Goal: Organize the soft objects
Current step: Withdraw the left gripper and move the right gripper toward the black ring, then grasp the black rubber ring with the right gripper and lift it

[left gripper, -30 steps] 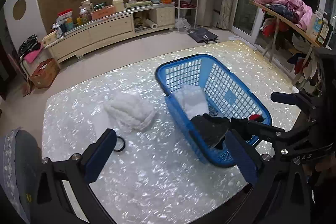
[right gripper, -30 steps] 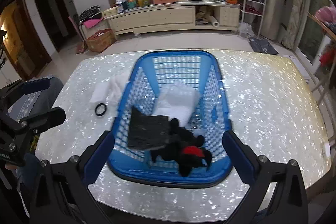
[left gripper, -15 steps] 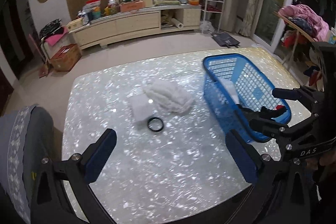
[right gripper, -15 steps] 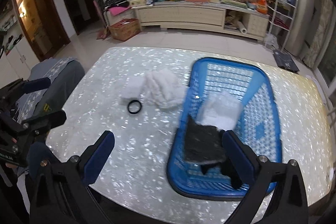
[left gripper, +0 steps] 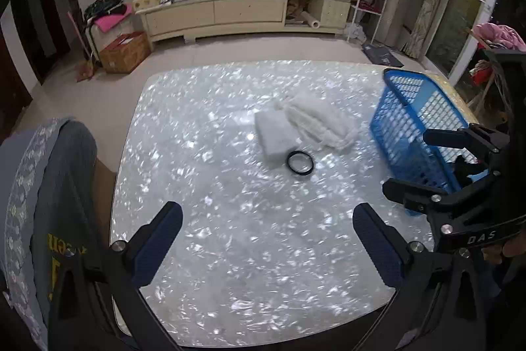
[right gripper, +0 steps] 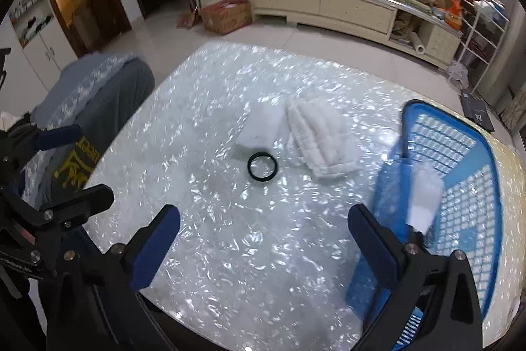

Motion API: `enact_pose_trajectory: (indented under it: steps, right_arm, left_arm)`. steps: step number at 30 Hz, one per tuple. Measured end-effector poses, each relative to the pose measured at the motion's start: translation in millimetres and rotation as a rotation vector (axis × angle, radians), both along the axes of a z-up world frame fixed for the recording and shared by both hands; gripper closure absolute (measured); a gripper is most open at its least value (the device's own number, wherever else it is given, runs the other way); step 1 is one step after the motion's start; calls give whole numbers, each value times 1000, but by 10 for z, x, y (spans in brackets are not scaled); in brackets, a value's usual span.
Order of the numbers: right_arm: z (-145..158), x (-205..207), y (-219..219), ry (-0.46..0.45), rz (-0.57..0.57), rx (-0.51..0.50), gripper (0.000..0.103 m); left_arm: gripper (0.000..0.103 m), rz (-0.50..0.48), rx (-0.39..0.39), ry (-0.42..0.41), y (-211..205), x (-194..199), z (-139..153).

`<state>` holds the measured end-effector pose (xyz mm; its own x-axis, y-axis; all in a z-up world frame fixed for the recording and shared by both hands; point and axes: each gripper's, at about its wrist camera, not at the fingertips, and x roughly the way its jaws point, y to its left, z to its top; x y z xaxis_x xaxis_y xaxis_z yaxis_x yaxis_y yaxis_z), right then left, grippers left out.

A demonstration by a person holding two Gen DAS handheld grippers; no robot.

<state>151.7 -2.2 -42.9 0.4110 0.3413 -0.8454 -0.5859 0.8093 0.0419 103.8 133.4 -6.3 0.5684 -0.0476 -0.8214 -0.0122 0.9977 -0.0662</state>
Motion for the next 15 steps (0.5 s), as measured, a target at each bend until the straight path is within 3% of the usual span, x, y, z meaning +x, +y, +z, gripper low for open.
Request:
enact_pose_trajectory:
  steps: [15]
  right_arm:
    - [-659,285,659,95,87,-42,31]
  left_arm:
    - [0,48,-18,83,487,230,-635]
